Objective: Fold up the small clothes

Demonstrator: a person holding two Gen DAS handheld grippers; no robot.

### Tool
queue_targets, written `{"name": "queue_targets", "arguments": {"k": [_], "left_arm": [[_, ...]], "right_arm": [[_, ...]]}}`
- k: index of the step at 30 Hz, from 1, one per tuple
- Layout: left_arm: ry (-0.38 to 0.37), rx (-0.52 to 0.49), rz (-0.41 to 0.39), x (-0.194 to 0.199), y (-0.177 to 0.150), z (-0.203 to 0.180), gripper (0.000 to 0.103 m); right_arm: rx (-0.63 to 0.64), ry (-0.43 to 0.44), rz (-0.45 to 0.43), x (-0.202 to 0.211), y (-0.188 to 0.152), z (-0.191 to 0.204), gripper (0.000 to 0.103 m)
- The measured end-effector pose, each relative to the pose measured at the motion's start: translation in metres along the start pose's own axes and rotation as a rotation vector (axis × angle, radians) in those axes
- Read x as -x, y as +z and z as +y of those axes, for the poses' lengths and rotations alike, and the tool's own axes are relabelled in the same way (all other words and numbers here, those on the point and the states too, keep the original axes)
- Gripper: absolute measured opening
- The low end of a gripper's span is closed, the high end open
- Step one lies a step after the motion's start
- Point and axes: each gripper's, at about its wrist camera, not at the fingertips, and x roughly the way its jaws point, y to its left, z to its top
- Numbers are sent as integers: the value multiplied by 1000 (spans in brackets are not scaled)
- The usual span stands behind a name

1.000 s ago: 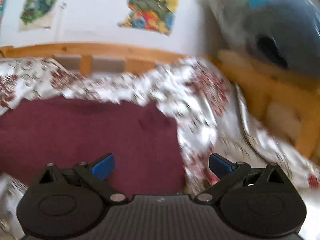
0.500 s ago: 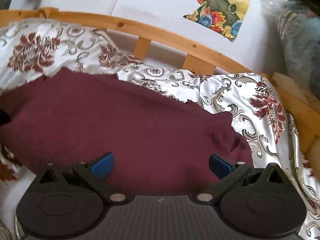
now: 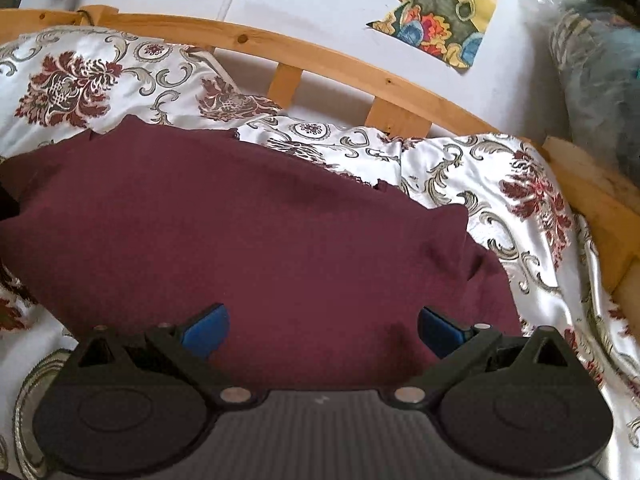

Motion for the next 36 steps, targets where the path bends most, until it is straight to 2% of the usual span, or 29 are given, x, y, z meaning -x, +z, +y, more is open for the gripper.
{"name": "queue_targets", "arguments": {"k": [8,14,21,23,29,31,32,34,36], "left_arm": [[-113,41,-110,16,2,2,102],[-179,35,-106,0,11,-4,102],[-228,63,-100,-14,17,7,102],[-234,62,-97,-13,18,7,98],[-241,82,-71,-11,18,5,73],[-245,121,-62,-10,19,6,52],[-251,142,-52,-9,20,7,48],[-248,176,-42,-8,24,6,32],[-243,206,-34,-5,28,2,24]], "right_arm": [[1,-7,-8,1,-2,1,103],[-2,-5,-11,0,-2,0,103],[0,-5,-15,1,-3,0,103],[0,-4,-15,0,-3,0,103],[3,-7,-16,0,-3,0,103],[6,-9,-17,0,-3,0,103],[7,-9,-18,1,-3,0,103],[3,-7,-17,1,-3,0,103],[-6,2,-16,1,-2,-2,103]]}}
